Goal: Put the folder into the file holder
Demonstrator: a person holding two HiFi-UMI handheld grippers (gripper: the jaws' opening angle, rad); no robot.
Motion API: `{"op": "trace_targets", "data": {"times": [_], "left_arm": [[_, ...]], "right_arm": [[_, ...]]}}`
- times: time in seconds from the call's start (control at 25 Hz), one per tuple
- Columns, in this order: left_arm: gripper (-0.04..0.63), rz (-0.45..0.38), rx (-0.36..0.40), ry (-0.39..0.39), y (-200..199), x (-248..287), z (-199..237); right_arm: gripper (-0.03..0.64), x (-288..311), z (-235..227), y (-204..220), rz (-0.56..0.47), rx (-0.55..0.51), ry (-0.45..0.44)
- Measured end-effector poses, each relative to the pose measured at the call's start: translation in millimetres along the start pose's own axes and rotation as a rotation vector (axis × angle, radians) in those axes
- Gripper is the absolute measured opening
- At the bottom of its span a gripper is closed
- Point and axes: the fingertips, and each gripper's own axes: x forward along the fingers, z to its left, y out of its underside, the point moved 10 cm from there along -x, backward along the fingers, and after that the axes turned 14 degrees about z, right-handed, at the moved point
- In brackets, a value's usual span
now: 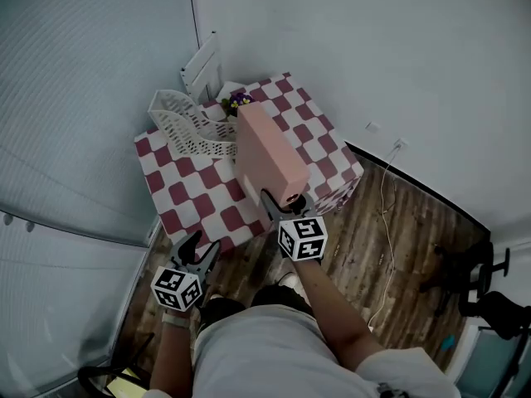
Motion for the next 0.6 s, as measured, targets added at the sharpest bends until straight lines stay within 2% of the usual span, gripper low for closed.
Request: {"op": "trace_targets", "data": {"times": [0.32, 0.6], "left_arm": [[0.218, -0.006, 0.023, -0.029, -37.4, 65.6, -54.8], [0.218, -0.026, 0.015, -0.076, -59.4, 102.7, -80.4]], "right_arm": [[0.279, -32.4, -86.6, -8.1, -0.015, -0.015, -0.070], [0.276, -48.4, -142.0, -14.4, -0.032, -0.042, -0.118]]}}
